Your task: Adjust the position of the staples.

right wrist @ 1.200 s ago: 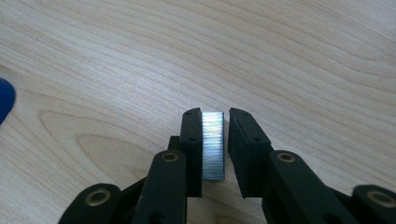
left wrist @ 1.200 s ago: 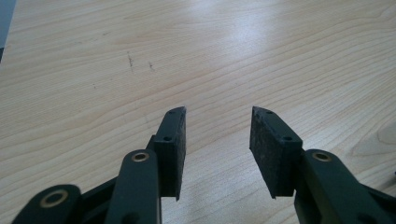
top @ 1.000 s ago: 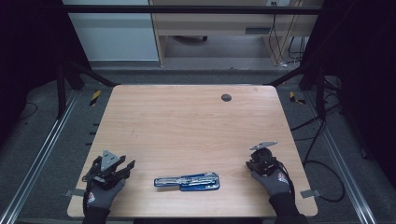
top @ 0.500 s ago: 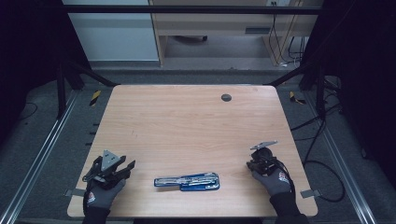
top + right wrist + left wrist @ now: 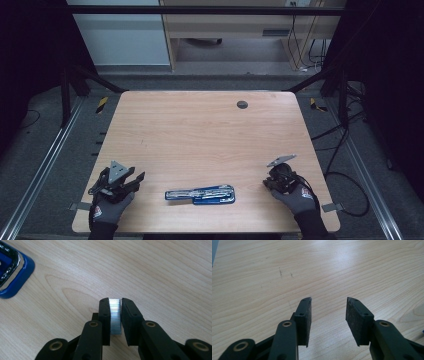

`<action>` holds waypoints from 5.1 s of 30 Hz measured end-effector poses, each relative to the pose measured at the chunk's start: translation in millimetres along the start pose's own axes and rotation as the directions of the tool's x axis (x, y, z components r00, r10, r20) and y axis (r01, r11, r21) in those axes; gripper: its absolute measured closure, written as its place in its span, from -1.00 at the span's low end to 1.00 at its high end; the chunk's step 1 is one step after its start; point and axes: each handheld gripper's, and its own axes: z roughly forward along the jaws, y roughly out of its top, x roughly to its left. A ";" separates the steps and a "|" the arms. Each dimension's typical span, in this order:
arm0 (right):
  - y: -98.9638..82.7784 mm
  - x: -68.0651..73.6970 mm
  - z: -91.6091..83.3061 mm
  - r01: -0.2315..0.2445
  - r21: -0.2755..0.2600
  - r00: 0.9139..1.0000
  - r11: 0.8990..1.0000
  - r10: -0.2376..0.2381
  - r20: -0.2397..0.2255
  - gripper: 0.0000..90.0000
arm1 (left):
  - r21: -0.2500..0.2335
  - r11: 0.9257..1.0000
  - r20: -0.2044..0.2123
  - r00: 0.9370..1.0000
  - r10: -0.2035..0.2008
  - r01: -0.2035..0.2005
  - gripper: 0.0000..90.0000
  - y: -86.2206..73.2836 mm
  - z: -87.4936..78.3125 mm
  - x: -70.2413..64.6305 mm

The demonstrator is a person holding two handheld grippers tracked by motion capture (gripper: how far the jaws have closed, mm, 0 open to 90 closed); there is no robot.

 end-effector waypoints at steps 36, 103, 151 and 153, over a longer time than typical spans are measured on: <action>15.3 -4.7 5.6 0.052 0.144 0.998 0.988 -0.047 -0.042 0.73 | 0.014 1.000 0.010 1.000 0.012 -0.012 0.24 -0.2 1.9 0.2; 114.6 83.4 -35.4 0.603 -0.127 0.706 0.788 -0.601 -0.375 0.74 | 0.020 0.999 0.024 0.999 0.029 -0.029 0.24 0.1 3.8 -2.9; 102.9 87.0 11.0 0.748 -0.093 0.552 0.658 -0.693 -0.463 0.75 | 0.031 0.999 0.025 0.999 0.038 -0.039 0.24 -0.2 6.4 -3.7; 101.7 87.6 11.1 0.748 -0.082 0.556 0.658 -0.690 -0.463 0.75 | 0.032 0.999 0.025 0.999 0.038 -0.039 0.24 -0.2 6.5 -3.7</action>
